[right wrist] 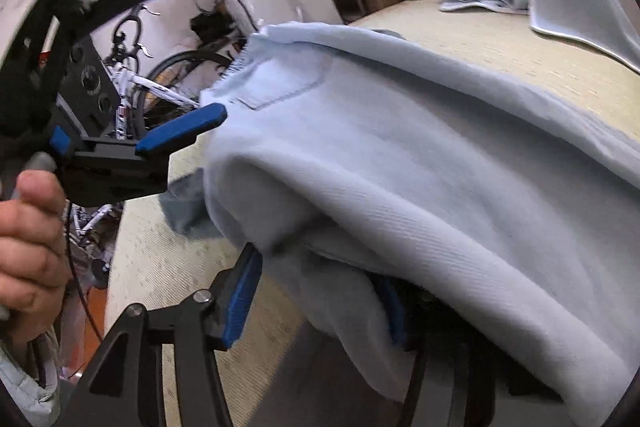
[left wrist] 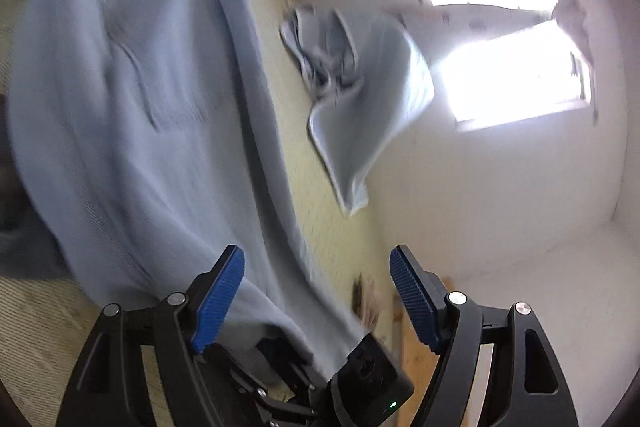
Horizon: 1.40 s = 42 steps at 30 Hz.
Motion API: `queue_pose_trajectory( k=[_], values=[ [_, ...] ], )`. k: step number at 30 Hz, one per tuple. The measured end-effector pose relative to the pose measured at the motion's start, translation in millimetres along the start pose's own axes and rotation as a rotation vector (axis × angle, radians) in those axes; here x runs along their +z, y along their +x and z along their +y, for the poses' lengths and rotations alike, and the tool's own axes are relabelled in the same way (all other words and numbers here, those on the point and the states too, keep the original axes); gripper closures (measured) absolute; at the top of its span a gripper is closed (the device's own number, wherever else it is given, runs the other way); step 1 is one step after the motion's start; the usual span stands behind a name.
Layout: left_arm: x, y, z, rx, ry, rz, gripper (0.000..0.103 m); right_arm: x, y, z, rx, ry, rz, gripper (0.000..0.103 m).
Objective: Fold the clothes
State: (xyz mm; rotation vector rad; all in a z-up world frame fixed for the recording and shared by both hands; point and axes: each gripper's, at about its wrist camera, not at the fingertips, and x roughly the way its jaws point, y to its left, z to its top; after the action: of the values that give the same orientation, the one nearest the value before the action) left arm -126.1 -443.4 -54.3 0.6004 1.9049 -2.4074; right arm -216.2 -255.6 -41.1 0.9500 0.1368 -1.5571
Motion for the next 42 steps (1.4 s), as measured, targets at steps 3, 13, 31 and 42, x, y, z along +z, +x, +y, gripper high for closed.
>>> queue_pose_trajectory(
  k=[3,13,31,42],
  values=[
    [8,-13,7,-0.004,-0.020,-0.036,0.024,5,4,13,0.039,-0.025,0.005,0.043],
    [18,-30,20,0.006,-0.049,-0.044,0.024,9,31,33,-0.131,-0.108,0.067,0.052],
    [37,-66,56,0.048,-0.161,-0.135,0.024,-23,-23,89,-0.052,-0.192,0.116,0.098],
    [41,-73,69,0.128,-0.156,-0.144,0.024,-24,4,92,-0.177,-0.233,0.074,0.068]
  ],
)
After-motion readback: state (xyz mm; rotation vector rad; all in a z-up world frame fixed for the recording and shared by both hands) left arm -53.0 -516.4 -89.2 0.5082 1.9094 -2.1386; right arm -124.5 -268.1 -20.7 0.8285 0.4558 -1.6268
